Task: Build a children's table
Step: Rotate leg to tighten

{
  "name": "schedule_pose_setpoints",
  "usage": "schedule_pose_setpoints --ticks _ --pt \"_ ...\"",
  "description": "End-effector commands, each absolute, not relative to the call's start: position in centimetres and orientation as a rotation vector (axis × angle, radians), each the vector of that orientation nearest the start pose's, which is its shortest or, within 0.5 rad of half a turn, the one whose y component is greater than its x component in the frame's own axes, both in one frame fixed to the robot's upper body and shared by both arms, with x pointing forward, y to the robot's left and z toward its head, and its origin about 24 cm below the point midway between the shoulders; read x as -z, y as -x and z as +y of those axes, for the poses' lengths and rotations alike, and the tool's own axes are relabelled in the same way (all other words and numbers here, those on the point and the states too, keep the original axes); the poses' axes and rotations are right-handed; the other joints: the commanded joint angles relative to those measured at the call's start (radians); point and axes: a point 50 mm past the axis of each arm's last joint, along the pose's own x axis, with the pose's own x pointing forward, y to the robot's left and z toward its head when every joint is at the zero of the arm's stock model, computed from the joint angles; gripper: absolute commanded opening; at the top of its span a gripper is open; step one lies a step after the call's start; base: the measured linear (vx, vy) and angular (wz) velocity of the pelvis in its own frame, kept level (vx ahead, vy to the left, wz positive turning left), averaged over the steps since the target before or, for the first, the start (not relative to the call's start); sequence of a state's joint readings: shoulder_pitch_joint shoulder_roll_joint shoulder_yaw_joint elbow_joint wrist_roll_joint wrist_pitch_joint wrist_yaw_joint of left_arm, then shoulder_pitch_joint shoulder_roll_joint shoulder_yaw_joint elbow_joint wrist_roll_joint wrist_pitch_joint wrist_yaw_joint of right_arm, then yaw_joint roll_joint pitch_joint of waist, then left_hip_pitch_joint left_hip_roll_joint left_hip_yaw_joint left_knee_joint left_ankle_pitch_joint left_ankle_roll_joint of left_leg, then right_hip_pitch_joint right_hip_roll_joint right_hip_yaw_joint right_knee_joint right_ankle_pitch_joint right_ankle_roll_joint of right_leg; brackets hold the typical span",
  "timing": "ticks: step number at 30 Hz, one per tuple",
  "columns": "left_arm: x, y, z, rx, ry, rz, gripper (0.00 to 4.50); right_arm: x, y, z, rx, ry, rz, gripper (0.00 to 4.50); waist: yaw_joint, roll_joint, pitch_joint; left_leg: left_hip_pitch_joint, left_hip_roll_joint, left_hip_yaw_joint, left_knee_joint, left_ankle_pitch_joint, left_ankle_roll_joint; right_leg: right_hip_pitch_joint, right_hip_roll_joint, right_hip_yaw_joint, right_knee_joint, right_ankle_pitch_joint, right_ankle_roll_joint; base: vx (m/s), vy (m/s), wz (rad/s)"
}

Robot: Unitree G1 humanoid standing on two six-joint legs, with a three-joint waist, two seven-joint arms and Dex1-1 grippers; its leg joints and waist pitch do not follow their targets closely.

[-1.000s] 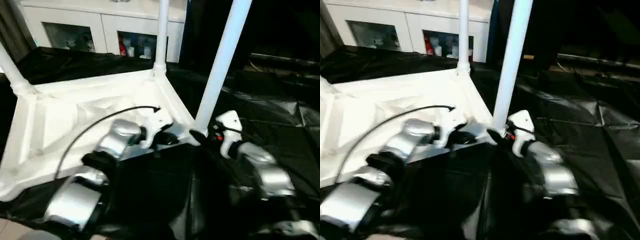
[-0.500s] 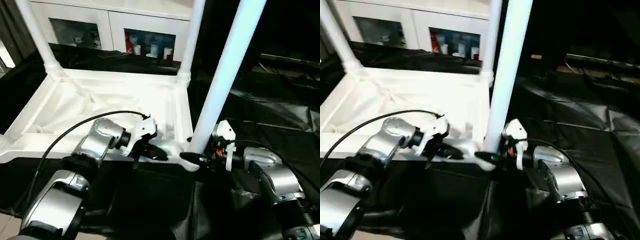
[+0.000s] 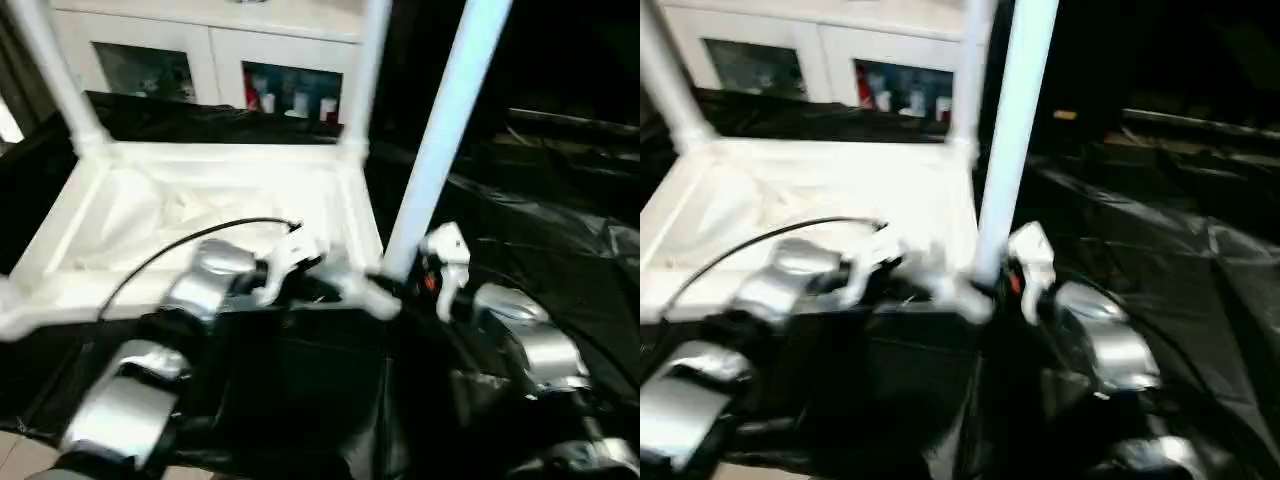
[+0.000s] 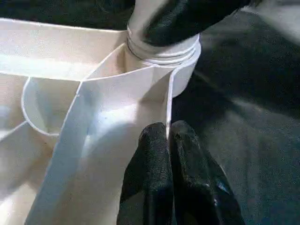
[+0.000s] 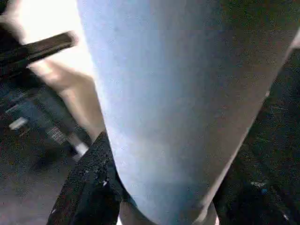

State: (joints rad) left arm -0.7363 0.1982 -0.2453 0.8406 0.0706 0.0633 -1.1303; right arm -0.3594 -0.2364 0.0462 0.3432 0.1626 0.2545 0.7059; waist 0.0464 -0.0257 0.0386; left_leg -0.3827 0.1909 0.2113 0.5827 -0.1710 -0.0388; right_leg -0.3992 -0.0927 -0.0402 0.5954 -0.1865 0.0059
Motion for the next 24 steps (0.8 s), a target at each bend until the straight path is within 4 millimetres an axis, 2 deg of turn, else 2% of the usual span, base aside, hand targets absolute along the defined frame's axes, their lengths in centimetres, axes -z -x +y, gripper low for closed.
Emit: schedule_pose_setpoints --ticks 1,2,3,4,5,8,10,12,14,18,21,24 --pt "-5.1 -34.1 8.5 1.215 -0.281 0.402 0.00 -1.4 -29.8 -13.9 -0.698 -0.031 0.413 2.03 -0.003 -0.004 -0.048 0.030 0.043 -0.028 -0.079 -0.324 -0.024 0.023 -0.054 0.032 -0.083 -0.319 -0.190 0.000 0.000 0.00" --pt "-4.7 -34.3 7.1 1.137 -0.268 0.411 0.00 -0.9 -30.3 -13.0 -0.577 -0.088 0.423 2.02 -0.009 -0.003 -0.047 0.028 0.043 -0.029 -0.080 -0.341 -0.026 0.021 -0.055 0.034 -0.086 -0.341 -0.182 0.000 0.000 0.00" --pt "-4.5 -34.2 6.4 1.124 -0.265 0.411 0.00 -0.8 -30.5 -12.4 -0.536 -0.114 0.429 2.02 -0.012 -0.003 -0.047 0.030 0.042 -0.029 -0.080 -0.353 -0.030 0.018 -0.054 0.033 -0.087 -0.351 -0.181 0.000 0.000 0.00" --pt "-4.5 -34.2 6.1 1.120 -0.263 0.410 0.00 -0.7 -30.5 -12.2 -0.530 -0.121 0.428 2.01 -0.013 0.000 -0.047 0.031 0.042 -0.032 -0.081 -0.361 -0.034 0.018 -0.055 0.032 -0.088 -0.365 -0.178 0.000 0.000 0.00" --pt "-4.4 -34.2 5.7 1.114 -0.260 0.408 0.00 -0.7 -30.6 -11.9 -0.520 -0.132 0.427 2.00 -0.016 -0.002 -0.046 0.031 0.042 -0.033 -0.081 -0.369 -0.037 0.018 -0.054 0.032 -0.090 -0.374 -0.174 0.000 0.000 0.00" --pt "-4.3 -33.8 4.2 1.128 -0.240 0.395 0.00 -1.0 -30.8 -10.4 -0.512 -0.146 0.405 2.00 -0.017 -0.002 -0.047 0.031 0.040 -0.033 -0.081 -0.386 -0.028 0.018 -0.053 0.033 -0.097 -0.391 -0.154 0.000 0.000 0.00" --pt "-4.3 -33.7 4.0 1.143 -0.240 0.391 0.00 -1.1 -30.8 -10.3 -0.506 -0.113 0.397 2.00 -0.015 0.001 -0.046 0.031 0.040 -0.033 -0.082 -0.393 -0.026 0.015 -0.053 0.033 -0.101 -0.402 -0.146 0.000 0.000 0.00" --pt "-4.4 -33.7 4.3 1.149 -0.249 0.387 0.00 -1.3 -30.8 -10.4 -0.532 -0.085 0.378 2.00 -0.016 0.000 -0.046 0.030 0.040 -0.035 -0.084 -0.402 -0.027 0.016 -0.053 0.032 -0.100 -0.403 -0.140 0.000 0.000 0.00" --pt "-4.6 -33.8 5.0 1.180 -0.266 0.382 0.00 -1.6 -30.8 -10.7 -0.585 -0.103 0.363 2.56 -0.016 -0.001 -0.047 0.028 0.041 -0.035 -0.085 -0.400 -0.025 0.018 -0.052 0.032 -0.099 -0.389 -0.141 0.000 0.000 0.00" --pt "-4.6 -33.8 6.2 1.205 -0.289 0.394 0.00 -2.1 -30.8 -11.3 -0.640 -0.087 0.357 2.90 -0.016 -0.002 -0.050 0.021 0.040 -0.031 -0.082 -0.353 -0.003 0.025 -0.053 0.034 -0.090 -0.310 -0.166 0.000 0.000 0.00" --pt "-4.8 -33.8 7.7 1.253 -0.319 0.400 0.00 -2.7 -30.5 -12.0 -0.762 -0.011 0.351 2.90 -0.012 -0.008 -0.051 0.019 0.040 -0.030 -0.080 -0.321 0.011 0.030 -0.055 0.032 -0.088 -0.299 -0.172 0.000 0.000 0.00" --pt "-5.0 -33.5 8.7 1.319 -0.317 0.411 0.00 -3.0 -30.1 -12.6 -0.870 0.024 0.358 2.90 -0.012 -0.007 -0.051 0.018 0.041 -0.028 -0.078 -0.297 0.023 0.032 -0.054 0.032 -0.084 -0.273 -0.183 0.000 0.000 0.00"
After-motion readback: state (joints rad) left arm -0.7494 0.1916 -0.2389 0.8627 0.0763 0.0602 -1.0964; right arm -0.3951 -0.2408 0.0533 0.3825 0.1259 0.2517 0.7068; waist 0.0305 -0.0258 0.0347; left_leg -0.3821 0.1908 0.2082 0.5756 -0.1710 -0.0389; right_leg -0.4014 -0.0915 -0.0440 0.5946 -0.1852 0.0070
